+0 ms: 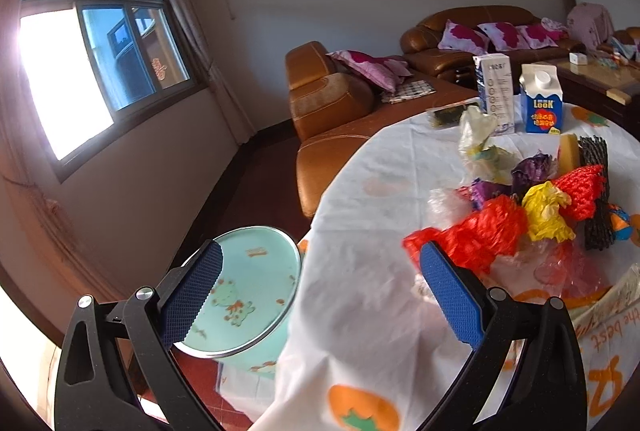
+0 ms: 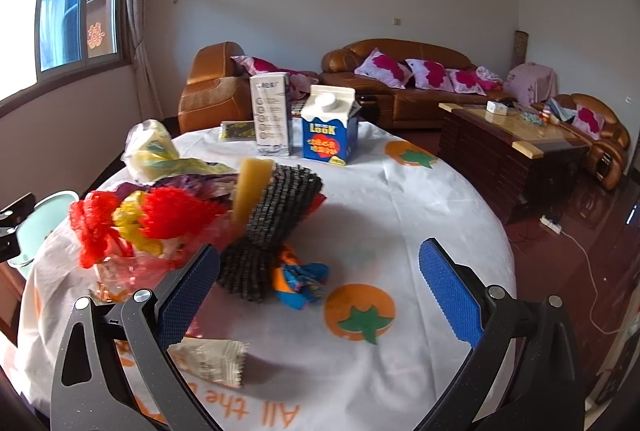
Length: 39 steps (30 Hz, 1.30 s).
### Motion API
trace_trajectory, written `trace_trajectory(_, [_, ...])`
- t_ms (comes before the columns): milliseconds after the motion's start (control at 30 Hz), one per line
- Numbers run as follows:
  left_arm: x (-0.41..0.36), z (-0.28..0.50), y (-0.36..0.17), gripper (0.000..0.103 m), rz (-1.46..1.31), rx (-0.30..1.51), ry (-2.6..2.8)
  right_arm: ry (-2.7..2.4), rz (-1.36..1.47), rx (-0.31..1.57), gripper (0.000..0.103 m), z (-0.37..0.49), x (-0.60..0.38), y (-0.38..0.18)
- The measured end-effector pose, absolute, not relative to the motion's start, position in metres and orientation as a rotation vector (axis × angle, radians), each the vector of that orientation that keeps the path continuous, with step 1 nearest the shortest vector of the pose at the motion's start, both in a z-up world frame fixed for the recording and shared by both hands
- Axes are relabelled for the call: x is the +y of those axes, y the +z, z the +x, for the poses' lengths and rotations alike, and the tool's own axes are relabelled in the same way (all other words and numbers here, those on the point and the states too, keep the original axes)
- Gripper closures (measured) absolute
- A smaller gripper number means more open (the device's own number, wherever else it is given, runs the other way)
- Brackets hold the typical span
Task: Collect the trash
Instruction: 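Grasp the red plastic bag with the left gripper while the right gripper approaches the snack wrapper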
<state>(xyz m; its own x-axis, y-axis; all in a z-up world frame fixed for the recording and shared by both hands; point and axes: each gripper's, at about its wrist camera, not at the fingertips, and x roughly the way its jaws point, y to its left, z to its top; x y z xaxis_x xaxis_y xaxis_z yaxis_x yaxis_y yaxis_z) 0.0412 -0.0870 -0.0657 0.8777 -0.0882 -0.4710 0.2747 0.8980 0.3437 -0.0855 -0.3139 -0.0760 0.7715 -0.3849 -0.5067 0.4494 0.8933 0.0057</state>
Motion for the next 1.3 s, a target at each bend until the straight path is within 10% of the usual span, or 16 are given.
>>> trace_trajectory(267, [-0.126, 0.062, -0.103, 0.008, 0.454, 0.54, -0.264, -0.441, 0.163, 0.539, 0.005, -0.083, -0.332, -0.09])
trace_trajectory(600, [-0.141, 0.058, -0.118, 0.087, 0.432, 0.622, -0.439, -0.423, 0.161, 0.555, 0.005, -0.084, -0.329, -0.092])
trace_trajectory(733, [-0.135, 0.056, -0.111, 0.103, 0.41, 0.624, -0.472, -0.427, 0.163, 0.554, 0.005, -0.085, -0.329, -0.092])
trace_trajectory(1167, [-0.099, 0.048, -0.078, 0.099, 0.315, 0.554, -0.44, -0.442, 0.185, 0.553, 0.005, -0.087, -0.333, -0.092])
trace_trajectory(1233, [-0.1, 0.053, -0.079, 0.054, 0.31, 0.567, -0.429, -0.446, 0.184, 0.553, 0.005, -0.088, -0.334, -0.092])
trace_trajectory(1300, [-0.1, 0.054, -0.078, 0.033, 0.299, 0.531, -0.401, -0.446, 0.179, 0.555, 0.005, -0.088, -0.333, -0.092])
